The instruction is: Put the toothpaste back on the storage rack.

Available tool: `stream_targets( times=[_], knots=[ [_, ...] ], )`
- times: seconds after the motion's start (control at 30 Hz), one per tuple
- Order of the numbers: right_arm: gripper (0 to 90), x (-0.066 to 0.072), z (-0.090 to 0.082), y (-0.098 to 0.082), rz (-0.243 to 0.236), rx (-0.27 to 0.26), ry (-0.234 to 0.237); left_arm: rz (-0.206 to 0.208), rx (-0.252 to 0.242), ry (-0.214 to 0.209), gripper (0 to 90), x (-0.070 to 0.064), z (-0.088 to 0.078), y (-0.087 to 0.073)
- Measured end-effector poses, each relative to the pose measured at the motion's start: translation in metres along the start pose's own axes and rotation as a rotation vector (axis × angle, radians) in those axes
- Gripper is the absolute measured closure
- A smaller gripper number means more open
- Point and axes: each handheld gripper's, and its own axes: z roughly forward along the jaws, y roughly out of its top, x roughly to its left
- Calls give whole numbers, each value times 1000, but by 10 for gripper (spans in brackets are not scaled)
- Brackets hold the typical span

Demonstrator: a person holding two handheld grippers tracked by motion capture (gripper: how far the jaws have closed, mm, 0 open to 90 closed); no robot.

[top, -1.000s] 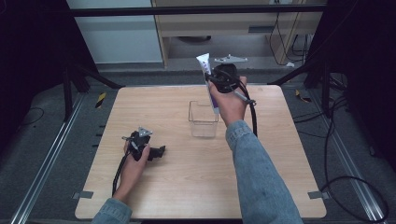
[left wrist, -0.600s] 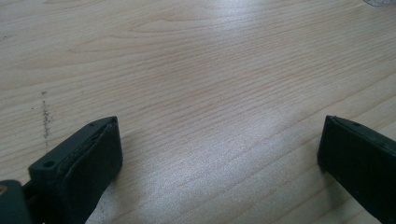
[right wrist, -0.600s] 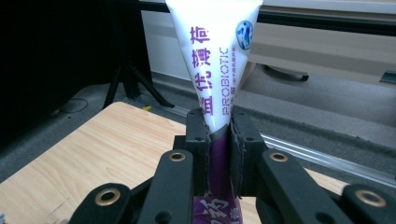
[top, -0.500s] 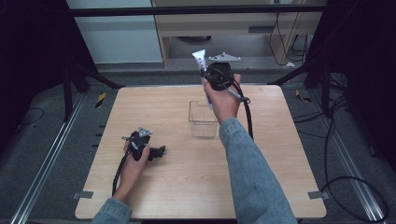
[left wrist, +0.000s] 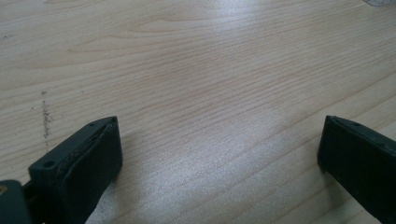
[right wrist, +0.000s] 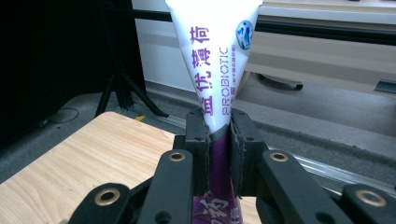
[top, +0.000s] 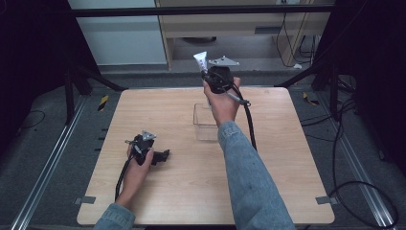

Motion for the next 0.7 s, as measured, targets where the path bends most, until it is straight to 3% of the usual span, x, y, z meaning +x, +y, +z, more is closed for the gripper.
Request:
stream_targets(
  times=[0.47,0.7],
  knots=[
    [795,5,11,-10,9,-5,5,0,1,0,0,0,0,0],
    [795,8,16,-16,-20,2,3,0,0,0,0,0,0,0]
  ],
)
